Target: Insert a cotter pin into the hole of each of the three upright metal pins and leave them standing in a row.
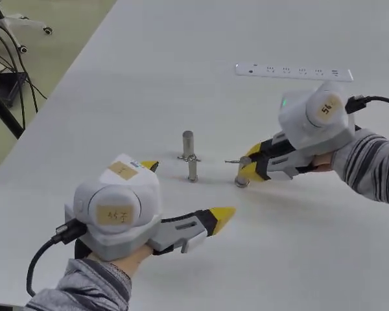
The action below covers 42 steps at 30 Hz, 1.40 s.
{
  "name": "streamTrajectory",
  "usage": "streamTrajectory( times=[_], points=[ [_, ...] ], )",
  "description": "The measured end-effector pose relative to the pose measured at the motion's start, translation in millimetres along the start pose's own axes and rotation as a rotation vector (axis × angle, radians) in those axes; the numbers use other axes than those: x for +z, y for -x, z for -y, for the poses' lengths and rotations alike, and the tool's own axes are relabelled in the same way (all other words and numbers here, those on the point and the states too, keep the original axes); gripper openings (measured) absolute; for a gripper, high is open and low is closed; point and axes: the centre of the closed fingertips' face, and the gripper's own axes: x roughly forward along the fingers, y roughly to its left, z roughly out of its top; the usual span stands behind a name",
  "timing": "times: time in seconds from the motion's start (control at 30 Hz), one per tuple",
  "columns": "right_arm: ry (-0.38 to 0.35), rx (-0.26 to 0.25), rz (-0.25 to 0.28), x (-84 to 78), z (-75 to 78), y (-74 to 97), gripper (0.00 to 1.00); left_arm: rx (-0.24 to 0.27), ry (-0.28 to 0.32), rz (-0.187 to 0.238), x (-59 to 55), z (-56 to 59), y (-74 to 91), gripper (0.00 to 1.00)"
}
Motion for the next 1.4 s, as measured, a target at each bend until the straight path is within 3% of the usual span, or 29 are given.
streamTrajectory(
  times=[0.67,0.77,0.93,1.17,1.4],
  points=[
    [-0.008,0.007,0.028,-0.9,-2.9,1.4,0.09,-0.011,0.002,-0.019,-5.8,3.2,0.4,0.84],
    [-0.007,0.008,0.037,0.3,-4.6,2.1,0.19,-0.011,0.001,-0.021,-6.2,2.8,0.7,0.84],
    [-0.012,0.017,0.082,13.5,-8.9,5.2,0.26,-0.009,0.000,-0.021,-6.3,1.4,2.1,0.85],
    [-0.104,0.007,0.179,48.5,-0.3,3.2,0.31,-0.006,-0.003,-0.022,-7.4,-0.2,5.4,0.86],
    [-0.148,-0.016,0.203,64.9,12.9,-11.0,0.31,-0.002,0.001,-0.023,-7.9,-1.4,8.1,0.89]
  ],
)
